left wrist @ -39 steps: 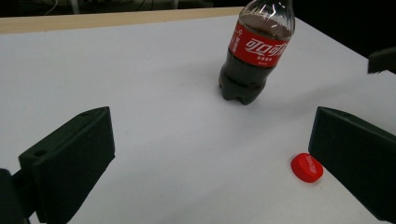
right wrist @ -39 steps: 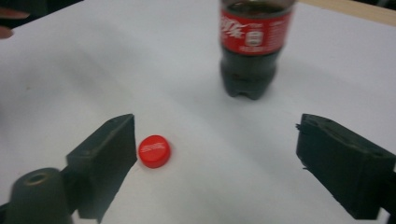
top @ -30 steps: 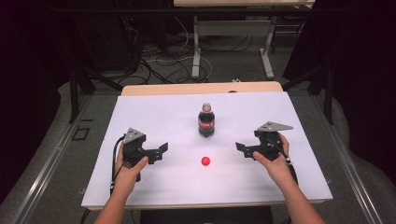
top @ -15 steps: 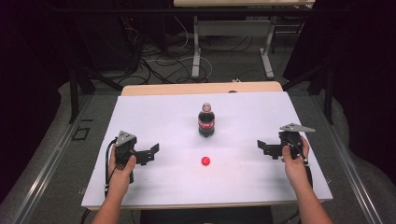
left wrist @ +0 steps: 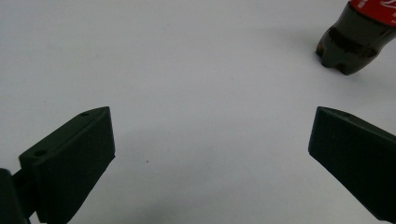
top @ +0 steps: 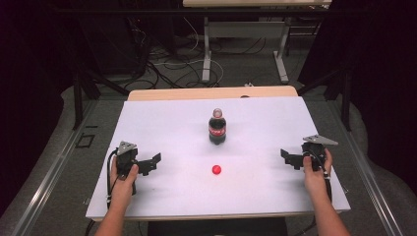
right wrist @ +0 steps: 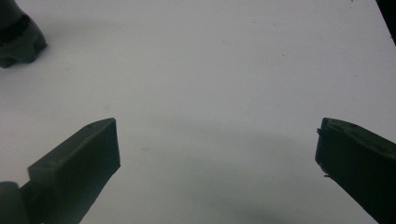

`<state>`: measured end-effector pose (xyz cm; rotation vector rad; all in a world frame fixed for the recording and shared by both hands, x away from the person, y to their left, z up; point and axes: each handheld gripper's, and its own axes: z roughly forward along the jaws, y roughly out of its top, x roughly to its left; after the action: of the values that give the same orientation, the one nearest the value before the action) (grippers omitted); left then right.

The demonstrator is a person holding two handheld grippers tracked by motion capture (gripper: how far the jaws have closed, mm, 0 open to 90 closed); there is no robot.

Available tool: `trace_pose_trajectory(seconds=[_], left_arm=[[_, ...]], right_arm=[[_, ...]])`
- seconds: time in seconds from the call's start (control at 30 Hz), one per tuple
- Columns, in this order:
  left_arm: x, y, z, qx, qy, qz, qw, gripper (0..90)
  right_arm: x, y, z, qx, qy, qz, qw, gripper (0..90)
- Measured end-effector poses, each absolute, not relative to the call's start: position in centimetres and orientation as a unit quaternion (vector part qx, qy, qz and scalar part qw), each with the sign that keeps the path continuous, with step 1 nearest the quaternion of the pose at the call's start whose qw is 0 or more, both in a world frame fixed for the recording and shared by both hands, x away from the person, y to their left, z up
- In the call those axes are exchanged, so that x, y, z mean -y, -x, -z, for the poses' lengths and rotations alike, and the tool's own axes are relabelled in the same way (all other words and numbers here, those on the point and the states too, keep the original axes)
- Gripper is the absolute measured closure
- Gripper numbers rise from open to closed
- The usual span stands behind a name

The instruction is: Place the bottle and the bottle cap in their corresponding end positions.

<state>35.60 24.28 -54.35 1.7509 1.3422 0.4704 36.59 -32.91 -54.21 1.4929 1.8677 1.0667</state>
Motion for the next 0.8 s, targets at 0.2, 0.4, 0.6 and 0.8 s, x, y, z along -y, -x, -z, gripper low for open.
trace_pose_trajectory(seconds=[0.2, 0.4, 0.6, 0.8], left_arm=[[-24.7, -35.7, 54.9, -0.543, -0.702, -0.186, 0.422, 1.0], [-25.1, -35.9, 55.5, -0.552, -0.698, -0.181, 0.419, 1.0], [-25.3, -36.0, 55.8, -0.560, -0.692, -0.178, 0.418, 1.1], [-25.3, -35.9, 55.8, -0.560, -0.691, -0.180, 0.419, 1.1]], right_arm=[[33.2, -36.7, 55.1, -0.686, -0.561, -0.385, 0.260, 0.0], [33.6, -37.0, 55.8, -0.686, -0.568, -0.376, 0.255, 0.0], [33.7, -37.0, 56.0, -0.685, -0.573, -0.374, 0.250, 0.0], [33.7, -37.0, 56.0, -0.684, -0.573, -0.375, 0.250, 0.0]])
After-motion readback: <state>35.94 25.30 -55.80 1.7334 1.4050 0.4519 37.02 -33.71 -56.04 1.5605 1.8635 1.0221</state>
